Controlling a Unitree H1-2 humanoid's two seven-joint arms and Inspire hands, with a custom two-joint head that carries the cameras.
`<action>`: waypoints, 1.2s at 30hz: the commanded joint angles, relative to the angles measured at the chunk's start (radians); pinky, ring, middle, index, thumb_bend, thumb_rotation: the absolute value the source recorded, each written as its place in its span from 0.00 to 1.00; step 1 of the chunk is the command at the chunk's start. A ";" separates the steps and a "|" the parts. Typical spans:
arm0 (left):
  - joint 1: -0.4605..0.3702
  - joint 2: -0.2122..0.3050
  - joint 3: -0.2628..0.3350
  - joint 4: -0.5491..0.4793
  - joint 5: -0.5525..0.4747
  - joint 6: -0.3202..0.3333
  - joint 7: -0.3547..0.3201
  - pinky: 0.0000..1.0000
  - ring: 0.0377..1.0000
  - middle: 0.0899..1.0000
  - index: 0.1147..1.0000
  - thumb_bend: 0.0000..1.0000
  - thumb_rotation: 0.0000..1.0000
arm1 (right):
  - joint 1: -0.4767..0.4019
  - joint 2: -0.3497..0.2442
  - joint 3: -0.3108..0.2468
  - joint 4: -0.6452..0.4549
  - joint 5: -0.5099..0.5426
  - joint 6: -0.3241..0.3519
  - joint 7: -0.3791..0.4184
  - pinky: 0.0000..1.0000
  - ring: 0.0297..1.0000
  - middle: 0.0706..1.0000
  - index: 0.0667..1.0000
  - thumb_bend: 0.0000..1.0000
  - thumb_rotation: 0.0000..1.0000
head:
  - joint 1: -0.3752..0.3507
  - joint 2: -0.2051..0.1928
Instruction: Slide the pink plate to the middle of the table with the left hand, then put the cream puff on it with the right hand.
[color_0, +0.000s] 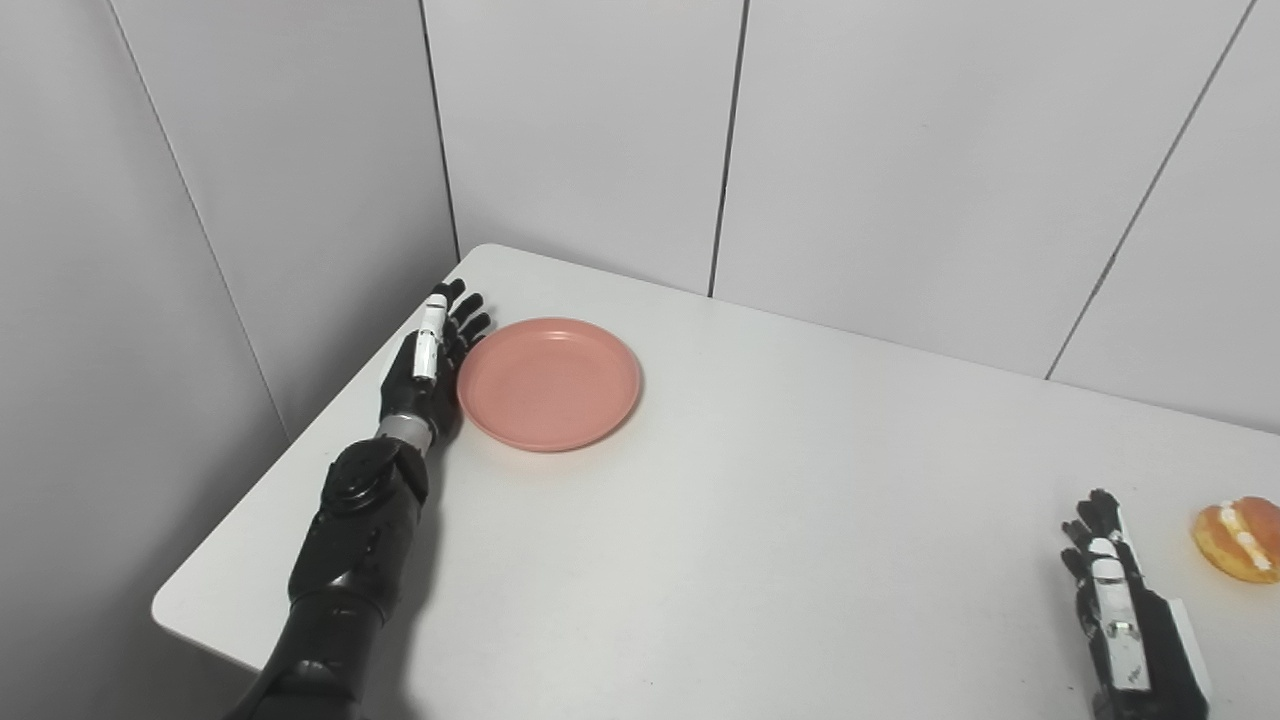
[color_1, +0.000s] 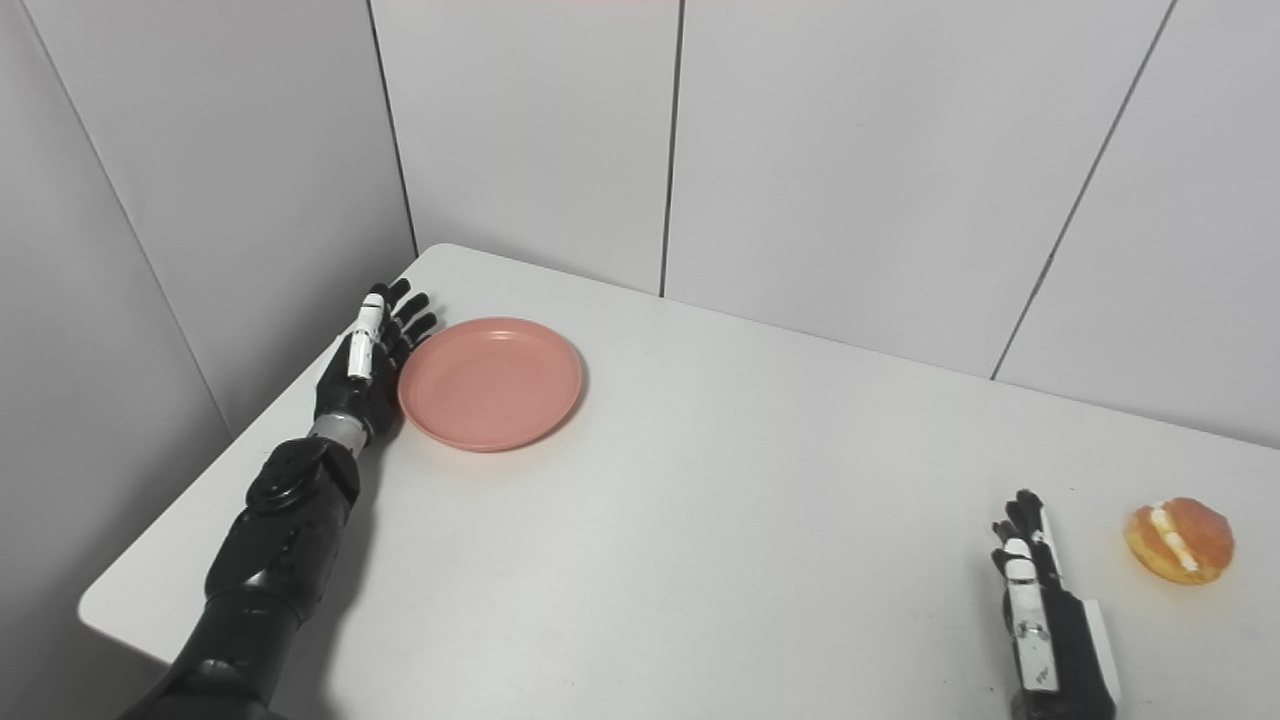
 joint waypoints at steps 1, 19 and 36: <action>0.009 -0.005 -0.010 -0.029 -0.004 0.037 -0.004 0.97 0.96 0.95 0.94 0.39 1.00 | 0.060 0.036 0.013 0.031 0.011 0.000 -0.004 1.00 1.00 1.00 1.00 0.13 1.00 | -0.004 0.005; 0.041 -0.083 -0.081 -0.153 0.000 0.142 -0.018 0.98 0.96 0.95 0.93 0.36 1.00 | 0.066 0.044 0.021 0.001 -0.013 0.032 -0.015 1.00 1.00 1.00 1.00 0.16 1.00 | -0.045 0.041; 0.024 -0.146 -0.155 -0.131 0.011 0.139 -0.062 0.99 0.96 0.95 0.95 0.39 1.00 | 0.067 0.055 0.019 -0.018 -0.014 0.037 -0.018 1.00 0.99 1.00 1.00 0.17 1.00 | -0.098 0.085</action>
